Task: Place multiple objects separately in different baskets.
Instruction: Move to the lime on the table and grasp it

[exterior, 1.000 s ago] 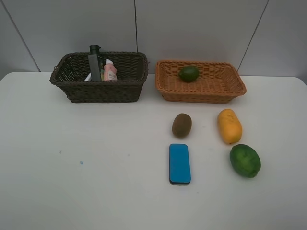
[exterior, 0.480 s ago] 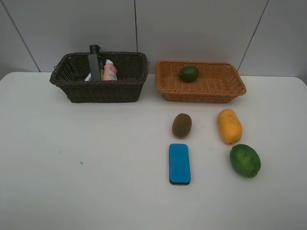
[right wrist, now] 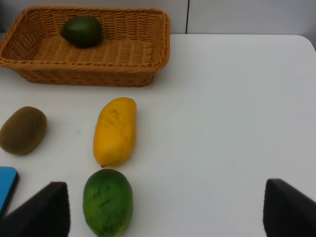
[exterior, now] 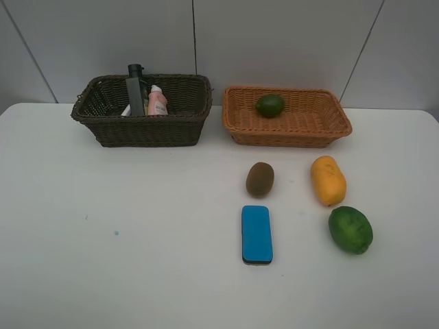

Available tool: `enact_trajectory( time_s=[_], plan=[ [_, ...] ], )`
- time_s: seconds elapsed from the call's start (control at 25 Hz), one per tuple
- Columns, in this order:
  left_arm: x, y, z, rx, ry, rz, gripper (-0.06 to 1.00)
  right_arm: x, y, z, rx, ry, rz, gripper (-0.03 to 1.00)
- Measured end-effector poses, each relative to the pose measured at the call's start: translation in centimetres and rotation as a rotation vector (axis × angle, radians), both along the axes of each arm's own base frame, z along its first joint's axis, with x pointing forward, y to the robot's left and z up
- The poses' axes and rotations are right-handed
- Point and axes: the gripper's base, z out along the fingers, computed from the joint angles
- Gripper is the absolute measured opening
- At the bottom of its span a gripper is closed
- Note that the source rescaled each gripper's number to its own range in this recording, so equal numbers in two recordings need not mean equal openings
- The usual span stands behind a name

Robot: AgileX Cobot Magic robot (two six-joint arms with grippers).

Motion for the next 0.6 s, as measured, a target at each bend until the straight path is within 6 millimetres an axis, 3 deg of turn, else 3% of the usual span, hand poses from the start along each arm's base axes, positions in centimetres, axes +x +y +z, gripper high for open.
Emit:
enact_trajectory(
  time_s=[0.4, 0.6],
  plan=[
    [-2.1, 0.1, 0.0, -0.015, -0.135, 0.104, 0.94, 0.0, 0.0, 0.0, 0.0, 0.0, 0.0, 1.0],
    [-2.2, 0.0, 0.0, -0.008, -0.143, 0.087, 0.94, 0.0, 0.0, 0.0, 0.0, 0.0, 0.0, 1.0]
  ],
)
